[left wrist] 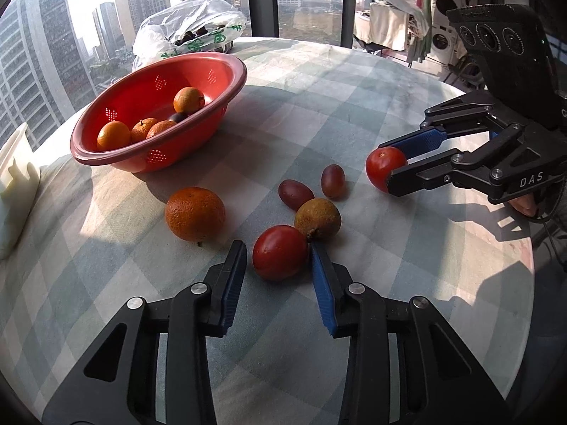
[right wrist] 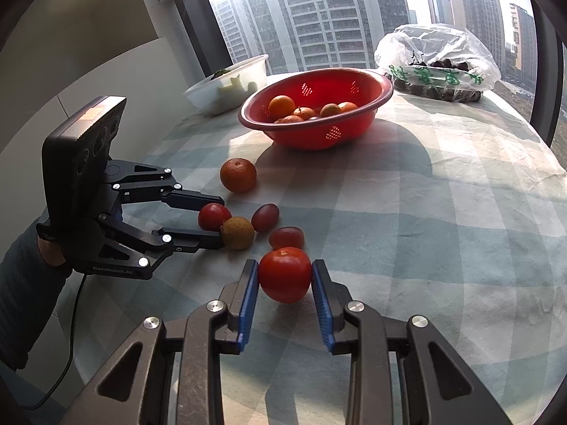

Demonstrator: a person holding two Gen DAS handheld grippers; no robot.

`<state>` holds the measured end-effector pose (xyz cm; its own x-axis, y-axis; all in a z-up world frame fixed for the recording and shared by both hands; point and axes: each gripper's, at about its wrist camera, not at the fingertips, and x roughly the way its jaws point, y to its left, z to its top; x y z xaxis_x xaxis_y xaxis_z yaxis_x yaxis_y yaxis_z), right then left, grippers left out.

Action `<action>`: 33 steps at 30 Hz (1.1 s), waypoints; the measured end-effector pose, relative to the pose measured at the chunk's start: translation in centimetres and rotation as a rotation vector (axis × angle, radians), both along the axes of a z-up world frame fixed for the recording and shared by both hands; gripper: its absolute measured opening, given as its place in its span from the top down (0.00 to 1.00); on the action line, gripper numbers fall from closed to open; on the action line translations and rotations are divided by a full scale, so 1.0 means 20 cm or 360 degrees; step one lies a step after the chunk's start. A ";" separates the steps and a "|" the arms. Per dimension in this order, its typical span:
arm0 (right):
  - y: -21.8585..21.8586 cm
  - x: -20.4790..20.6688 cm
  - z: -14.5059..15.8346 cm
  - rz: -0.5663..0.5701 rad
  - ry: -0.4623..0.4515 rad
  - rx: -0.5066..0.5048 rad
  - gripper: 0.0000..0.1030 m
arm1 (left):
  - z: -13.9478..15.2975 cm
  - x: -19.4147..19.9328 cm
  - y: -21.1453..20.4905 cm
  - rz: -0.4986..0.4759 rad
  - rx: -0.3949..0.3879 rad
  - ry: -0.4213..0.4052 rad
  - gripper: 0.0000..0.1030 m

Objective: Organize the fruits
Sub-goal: 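Close the right gripper on a red tomato while the left gripper grasps another red tomato, then carry both red tomatoes in the grippers over the red colander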

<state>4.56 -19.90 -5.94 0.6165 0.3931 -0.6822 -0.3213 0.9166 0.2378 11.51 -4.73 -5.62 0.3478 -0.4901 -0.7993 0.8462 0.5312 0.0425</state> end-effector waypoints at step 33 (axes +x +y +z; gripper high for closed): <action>-0.19 0.52 0.42 -0.0178 -0.0200 -0.0003 0.68 | 0.47 0.48 0.02 0.0436 -0.0118 -0.0270 0.73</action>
